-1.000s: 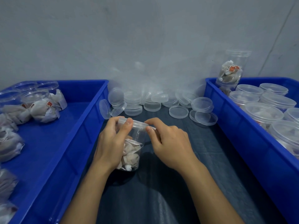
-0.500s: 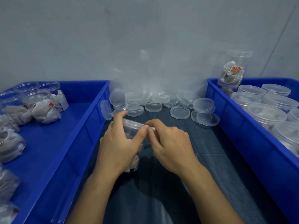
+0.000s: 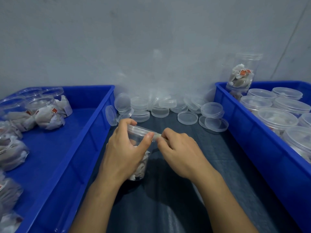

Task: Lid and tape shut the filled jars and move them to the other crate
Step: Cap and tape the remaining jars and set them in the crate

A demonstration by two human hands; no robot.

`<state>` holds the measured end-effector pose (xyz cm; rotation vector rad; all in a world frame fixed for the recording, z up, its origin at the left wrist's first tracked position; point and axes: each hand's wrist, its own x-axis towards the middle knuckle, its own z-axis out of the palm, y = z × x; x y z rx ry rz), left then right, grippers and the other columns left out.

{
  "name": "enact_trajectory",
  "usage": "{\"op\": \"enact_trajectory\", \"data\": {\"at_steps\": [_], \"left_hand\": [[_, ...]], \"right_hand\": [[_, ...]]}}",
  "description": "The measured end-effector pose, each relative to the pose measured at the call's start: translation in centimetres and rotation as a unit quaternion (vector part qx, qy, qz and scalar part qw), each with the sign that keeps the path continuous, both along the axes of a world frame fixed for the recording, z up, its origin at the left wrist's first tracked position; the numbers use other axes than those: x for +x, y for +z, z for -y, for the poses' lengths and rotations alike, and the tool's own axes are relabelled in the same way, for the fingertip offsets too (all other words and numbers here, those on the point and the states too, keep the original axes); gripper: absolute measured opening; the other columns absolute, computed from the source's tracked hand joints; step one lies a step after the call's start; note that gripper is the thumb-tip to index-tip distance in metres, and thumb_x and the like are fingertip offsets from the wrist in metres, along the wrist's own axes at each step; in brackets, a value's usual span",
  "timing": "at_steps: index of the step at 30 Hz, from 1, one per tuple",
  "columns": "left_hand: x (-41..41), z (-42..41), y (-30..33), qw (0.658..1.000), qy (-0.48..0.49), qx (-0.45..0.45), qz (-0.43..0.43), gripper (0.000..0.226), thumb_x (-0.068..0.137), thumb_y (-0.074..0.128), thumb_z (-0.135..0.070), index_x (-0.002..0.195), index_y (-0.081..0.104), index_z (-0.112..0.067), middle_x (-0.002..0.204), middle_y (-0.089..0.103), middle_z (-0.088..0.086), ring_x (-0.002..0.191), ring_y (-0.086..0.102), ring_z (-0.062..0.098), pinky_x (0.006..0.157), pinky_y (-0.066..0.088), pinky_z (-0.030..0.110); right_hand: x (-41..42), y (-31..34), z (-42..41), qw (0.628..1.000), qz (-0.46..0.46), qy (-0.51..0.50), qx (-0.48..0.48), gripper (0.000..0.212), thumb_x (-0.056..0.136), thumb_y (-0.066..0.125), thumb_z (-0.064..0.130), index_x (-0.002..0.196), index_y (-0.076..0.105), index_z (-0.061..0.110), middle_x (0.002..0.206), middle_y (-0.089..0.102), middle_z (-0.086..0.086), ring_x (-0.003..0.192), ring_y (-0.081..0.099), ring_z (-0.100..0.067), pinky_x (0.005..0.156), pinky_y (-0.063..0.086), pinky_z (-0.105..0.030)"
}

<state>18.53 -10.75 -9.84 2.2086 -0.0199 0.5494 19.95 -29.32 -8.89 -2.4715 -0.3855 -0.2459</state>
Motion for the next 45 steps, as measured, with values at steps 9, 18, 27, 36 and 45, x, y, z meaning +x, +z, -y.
{"op": "enact_trajectory", "data": {"at_steps": [9, 18, 27, 36, 45], "left_hand": [[-0.1, -0.1, 0.4, 1.000, -0.005, 0.009, -0.002, 0.063, 0.067, 0.078, -0.079, 0.113, 0.047, -0.047, 0.097, 0.071, -0.014, 0.094, 0.063, -0.006, 0.068, 0.047, 0.006], [-0.3, 1.1, 0.2, 0.999, 0.021, 0.037, 0.010, 0.065, 0.065, 0.063, -0.083, 0.114, 0.037, -0.049, 0.105, 0.061, -0.018, 0.092, 0.059, 0.002, 0.069, 0.043, 0.025], [-0.4, 0.0, 0.7, 1.000, -0.007, -0.013, -0.011, 0.076, 0.060, 0.067, -0.094, 0.114, 0.041, -0.048, 0.100, 0.068, -0.015, 0.087, 0.067, 0.002, 0.065, 0.048, 0.020], [-0.6, -0.2, 1.1, 0.999, -0.021, -0.025, -0.026, 0.074, 0.059, 0.074, -0.091, 0.112, 0.044, -0.050, 0.099, 0.067, -0.017, 0.086, 0.065, -0.004, 0.061, 0.048, 0.014], [-0.2, -0.8, 0.2, 0.982, -0.063, -0.172, -0.046, 0.056, 0.064, 0.077, -0.072, 0.106, 0.057, -0.041, 0.098, 0.075, -0.014, 0.086, 0.076, 0.011, 0.075, 0.062, 0.035]], "right_hand": [[0.1, 0.0, 0.5, 0.996, -0.077, 0.024, 0.044, 0.046, 0.103, 0.040, 0.055, 0.083, 0.056, 0.017, 0.076, 0.064, 0.004, 0.076, 0.059, -0.017, 0.066, 0.047, -0.039], [0.1, 0.4, 0.8, 0.998, -0.050, 0.040, 0.018, 0.049, 0.105, 0.042, 0.051, 0.076, 0.053, 0.013, 0.066, 0.057, 0.001, 0.069, 0.055, -0.020, 0.060, 0.037, -0.039], [-0.2, 0.6, 0.6, 0.999, 0.006, 0.047, -0.010, 0.047, 0.105, 0.038, 0.050, 0.071, 0.044, 0.018, 0.062, 0.054, 0.003, 0.067, 0.053, -0.017, 0.062, 0.036, -0.039], [-0.1, 0.5, 0.8, 0.998, 0.047, 0.044, -0.029, 0.046, 0.104, 0.041, 0.046, 0.069, 0.042, 0.017, 0.059, 0.054, 0.000, 0.063, 0.051, -0.020, 0.060, 0.032, -0.038], [-0.4, 1.4, 1.4, 0.993, 0.072, 0.077, 0.055, 0.046, 0.097, 0.048, 0.048, 0.068, 0.043, 0.012, 0.057, 0.044, -0.003, 0.058, 0.041, -0.021, 0.057, 0.032, -0.038]]}}
